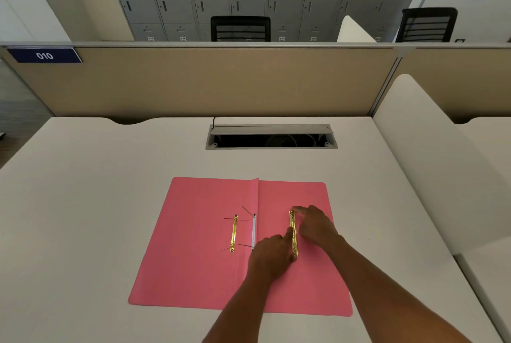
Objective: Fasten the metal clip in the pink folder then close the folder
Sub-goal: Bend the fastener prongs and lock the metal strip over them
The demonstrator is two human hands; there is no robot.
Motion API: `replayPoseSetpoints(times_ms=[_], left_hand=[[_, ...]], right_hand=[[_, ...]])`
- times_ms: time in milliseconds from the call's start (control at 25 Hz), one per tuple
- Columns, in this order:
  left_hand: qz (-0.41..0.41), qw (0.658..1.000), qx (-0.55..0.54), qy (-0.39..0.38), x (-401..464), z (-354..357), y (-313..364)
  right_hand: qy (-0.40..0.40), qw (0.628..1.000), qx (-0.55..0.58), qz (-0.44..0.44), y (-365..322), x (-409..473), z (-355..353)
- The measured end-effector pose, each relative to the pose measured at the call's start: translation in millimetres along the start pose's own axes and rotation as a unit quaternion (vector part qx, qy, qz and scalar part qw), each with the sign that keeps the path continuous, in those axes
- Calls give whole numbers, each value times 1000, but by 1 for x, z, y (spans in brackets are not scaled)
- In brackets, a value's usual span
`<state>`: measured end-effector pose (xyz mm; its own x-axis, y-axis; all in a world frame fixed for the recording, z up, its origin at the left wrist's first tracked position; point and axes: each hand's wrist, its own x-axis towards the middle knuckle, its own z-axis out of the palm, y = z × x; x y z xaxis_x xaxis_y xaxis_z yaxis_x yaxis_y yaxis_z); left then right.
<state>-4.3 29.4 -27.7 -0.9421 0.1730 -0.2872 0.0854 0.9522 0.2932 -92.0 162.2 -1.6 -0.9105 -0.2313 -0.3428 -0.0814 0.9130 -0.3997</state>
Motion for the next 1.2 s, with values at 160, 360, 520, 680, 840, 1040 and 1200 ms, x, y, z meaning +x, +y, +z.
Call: replayPoseSetpoints(times_ms=[160, 360, 520, 680, 840, 1040, 1200], left_hand=[[2, 1000, 5, 10, -2, 1, 2], [15, 1000, 8, 25, -3, 2, 1], [17, 999, 3, 27, -3, 3, 0], [21, 999, 5, 29, -2, 4, -1], [21, 999, 2, 33, -2, 5, -1], [21, 999, -4, 44, -3, 5, 0], [24, 999, -2, 47, -3, 6, -1]], right_hand=[[4, 1000, 6, -4, 0, 3, -1], [10, 1000, -3, -21, -1, 8, -2], [12, 999, -17, -31, -4, 14, -2], [24, 999, -8, -33, -3, 15, -1], [27, 999, 1, -42, -5, 17, -2], [51, 997, 23, -60, -6, 19, 0], [58, 995, 57, -54, -7, 23, 5]])
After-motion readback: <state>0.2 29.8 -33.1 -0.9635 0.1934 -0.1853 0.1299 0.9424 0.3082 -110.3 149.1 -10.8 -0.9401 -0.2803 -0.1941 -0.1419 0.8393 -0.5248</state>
